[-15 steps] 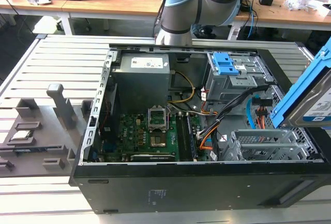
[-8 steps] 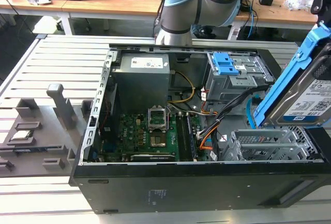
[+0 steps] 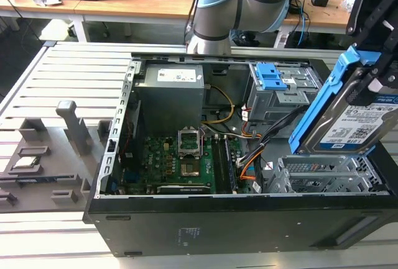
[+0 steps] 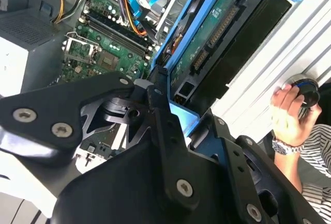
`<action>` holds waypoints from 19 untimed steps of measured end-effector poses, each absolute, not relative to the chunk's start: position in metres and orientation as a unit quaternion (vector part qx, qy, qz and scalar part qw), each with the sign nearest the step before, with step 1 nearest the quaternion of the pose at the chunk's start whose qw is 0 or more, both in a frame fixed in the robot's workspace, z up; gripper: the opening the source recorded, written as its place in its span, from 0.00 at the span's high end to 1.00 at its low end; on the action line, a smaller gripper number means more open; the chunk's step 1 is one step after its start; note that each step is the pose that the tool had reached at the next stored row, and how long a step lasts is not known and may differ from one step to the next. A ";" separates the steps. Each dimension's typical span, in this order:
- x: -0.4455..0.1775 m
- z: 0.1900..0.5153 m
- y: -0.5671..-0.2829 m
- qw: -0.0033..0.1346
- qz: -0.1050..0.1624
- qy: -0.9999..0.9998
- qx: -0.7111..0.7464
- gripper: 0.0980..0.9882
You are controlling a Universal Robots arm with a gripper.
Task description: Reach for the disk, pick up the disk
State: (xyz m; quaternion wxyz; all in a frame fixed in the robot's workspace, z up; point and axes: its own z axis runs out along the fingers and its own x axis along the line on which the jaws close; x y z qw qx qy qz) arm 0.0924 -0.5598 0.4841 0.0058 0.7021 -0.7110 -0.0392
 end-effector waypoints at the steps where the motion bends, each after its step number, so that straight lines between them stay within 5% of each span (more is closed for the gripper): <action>1: 0.092 0.481 -0.558 0.006 -0.039 -0.711 0.702 0.70; 19: 0.100 0.450 -0.556 0.007 -0.038 -0.711 0.702 0.70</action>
